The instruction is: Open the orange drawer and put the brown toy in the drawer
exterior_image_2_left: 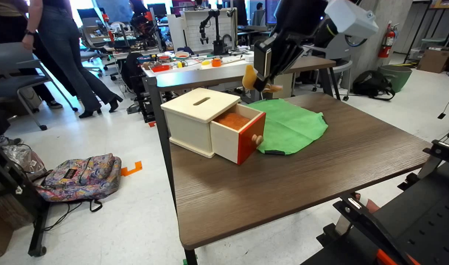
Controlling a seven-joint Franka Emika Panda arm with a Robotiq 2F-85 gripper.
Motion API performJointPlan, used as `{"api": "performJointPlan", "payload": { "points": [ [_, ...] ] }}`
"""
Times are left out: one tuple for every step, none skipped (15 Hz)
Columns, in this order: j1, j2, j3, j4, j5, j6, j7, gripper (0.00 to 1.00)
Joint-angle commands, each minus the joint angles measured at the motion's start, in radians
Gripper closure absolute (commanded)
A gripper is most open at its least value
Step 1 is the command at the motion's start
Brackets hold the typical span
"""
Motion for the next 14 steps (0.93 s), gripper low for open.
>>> {"api": "performJointPlan", "payload": {
  "points": [
    [0.127,0.025,-0.116,0.056,0.052,-0.046,-0.049,0.96],
    [0.160,0.034,-0.144,0.070,0.057,-0.054,-0.060,0.96],
    [0.189,0.041,-0.168,0.079,0.061,-0.057,-0.066,0.96],
    [0.224,0.049,-0.196,0.091,0.063,-0.060,-0.068,0.96],
    [0.254,0.060,-0.218,0.107,0.063,-0.067,-0.072,0.96],
    [0.289,0.063,-0.246,0.115,0.061,-0.073,-0.065,0.96],
    [0.316,0.073,-0.267,0.130,0.059,-0.087,-0.065,0.96],
    [0.340,0.086,-0.288,0.148,0.057,-0.103,-0.067,0.96],
    [0.363,0.095,-0.306,0.162,0.056,-0.114,-0.067,0.96],
    [0.380,0.105,-0.321,0.177,0.057,-0.127,-0.068,0.96],
    [0.399,0.110,-0.337,0.190,0.059,-0.143,-0.063,0.96],
    [0.409,0.119,-0.345,0.205,0.061,-0.154,-0.066,0.96],
    [0.418,0.130,-0.353,0.222,0.061,-0.163,-0.070,0.96],
    [0.428,0.136,-0.361,0.236,0.062,-0.180,-0.069,0.96]
  ]
}}
